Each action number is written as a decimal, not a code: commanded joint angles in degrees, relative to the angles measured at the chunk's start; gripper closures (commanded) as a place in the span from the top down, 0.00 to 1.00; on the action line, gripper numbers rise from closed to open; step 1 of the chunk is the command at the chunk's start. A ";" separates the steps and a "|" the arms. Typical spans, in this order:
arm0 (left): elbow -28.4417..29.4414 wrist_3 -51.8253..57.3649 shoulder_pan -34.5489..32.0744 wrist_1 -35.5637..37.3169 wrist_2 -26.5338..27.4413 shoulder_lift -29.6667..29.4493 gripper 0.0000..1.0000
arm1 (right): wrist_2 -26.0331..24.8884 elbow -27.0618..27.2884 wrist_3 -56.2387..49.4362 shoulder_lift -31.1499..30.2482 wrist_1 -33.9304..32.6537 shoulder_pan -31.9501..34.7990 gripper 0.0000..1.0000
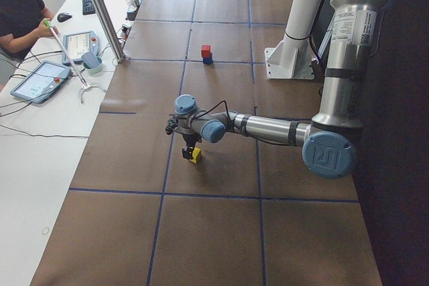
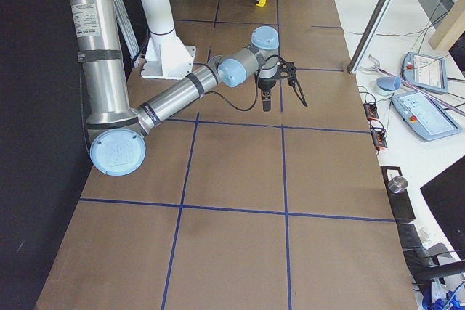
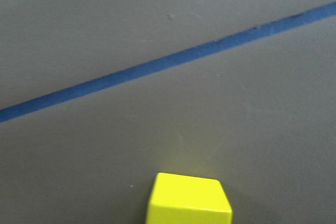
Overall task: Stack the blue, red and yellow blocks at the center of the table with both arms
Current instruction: 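Lower the left gripper onto the yellow cube and close on it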
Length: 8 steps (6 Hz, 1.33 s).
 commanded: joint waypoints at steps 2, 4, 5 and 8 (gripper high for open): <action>4.58 -0.31 0.13 -7.02 0.18 0.00 1.00 | 0.02 0.11 0.00 0.01 0.00 -0.09 1.00; 2.77 -0.40 0.04 -7.14 0.01 -0.09 0.07 | 0.02 0.20 0.00 0.01 0.00 -0.18 1.00; 1.36 -1.18 0.04 -6.62 -0.17 -0.35 0.00 | 0.02 0.20 0.00 0.01 0.00 -0.53 1.00; -12.85 -28.70 6.15 8.24 -1.40 -14.25 0.00 | -0.59 -0.15 -0.09 0.10 0.00 -0.62 1.00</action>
